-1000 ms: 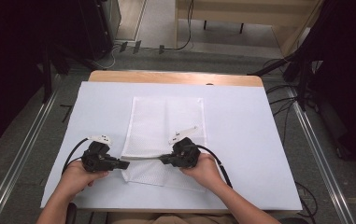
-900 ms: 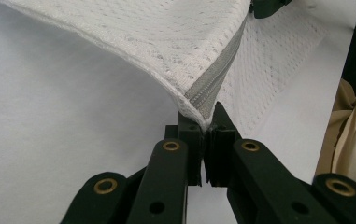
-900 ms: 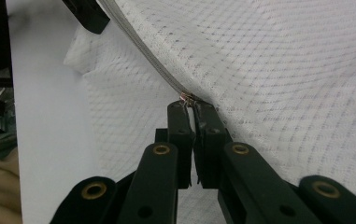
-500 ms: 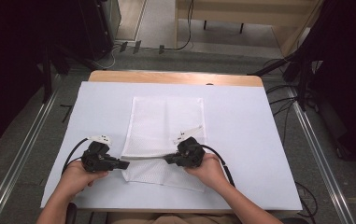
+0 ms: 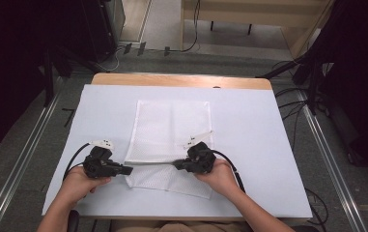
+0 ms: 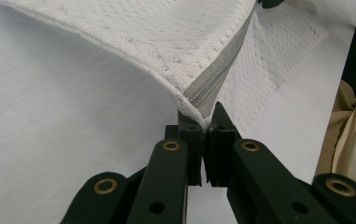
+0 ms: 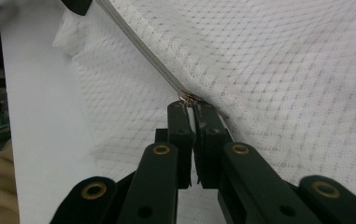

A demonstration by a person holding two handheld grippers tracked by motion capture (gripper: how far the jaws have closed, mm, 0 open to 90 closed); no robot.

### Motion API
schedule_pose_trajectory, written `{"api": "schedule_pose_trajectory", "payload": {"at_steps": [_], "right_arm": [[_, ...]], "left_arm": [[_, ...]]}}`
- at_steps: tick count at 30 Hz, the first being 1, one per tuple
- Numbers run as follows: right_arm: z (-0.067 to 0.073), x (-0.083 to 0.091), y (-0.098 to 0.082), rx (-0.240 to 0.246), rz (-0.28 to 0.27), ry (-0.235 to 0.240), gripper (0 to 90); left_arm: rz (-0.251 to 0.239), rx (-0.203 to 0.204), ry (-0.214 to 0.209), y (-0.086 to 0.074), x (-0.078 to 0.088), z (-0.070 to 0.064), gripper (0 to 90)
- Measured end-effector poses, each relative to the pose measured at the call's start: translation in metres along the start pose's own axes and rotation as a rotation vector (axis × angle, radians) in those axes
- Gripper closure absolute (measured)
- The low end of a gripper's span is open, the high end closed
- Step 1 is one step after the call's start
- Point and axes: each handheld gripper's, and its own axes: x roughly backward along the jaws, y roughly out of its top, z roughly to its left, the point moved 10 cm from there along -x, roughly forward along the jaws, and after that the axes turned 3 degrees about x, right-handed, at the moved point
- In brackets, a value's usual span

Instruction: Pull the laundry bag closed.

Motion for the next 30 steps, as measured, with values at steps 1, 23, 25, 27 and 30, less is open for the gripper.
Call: {"api": "schedule_pose_trajectory", "payload": {"at_steps": [1,23,25,27,30], "right_arm": [[0.0,0.001,-0.001,0.002,0.004,-0.001,88.3],[-0.007,0.012,-0.008,-0.009,-0.01,-0.017,88.3],[-0.006,0.013,-0.009,-0.006,-0.012,-0.011,88.3],[-0.005,0.015,-0.009,0.004,-0.011,-0.016,88.3],[-0.006,0.017,-0.01,0.007,-0.011,-0.017,88.3]], "left_arm": [[0.001,-0.001,-0.001,0.0,0.0,0.0,87.8],[-0.006,0.001,-0.002,0.0,0.001,0.0,87.7],[-0.005,0.0,0.0,0.0,0.001,0.0,87.7],[-0.01,-0.003,-0.005,0.0,0.001,0.0,87.7],[-0.003,-0.004,-0.001,-0.001,0.001,0.0,87.7]]}}
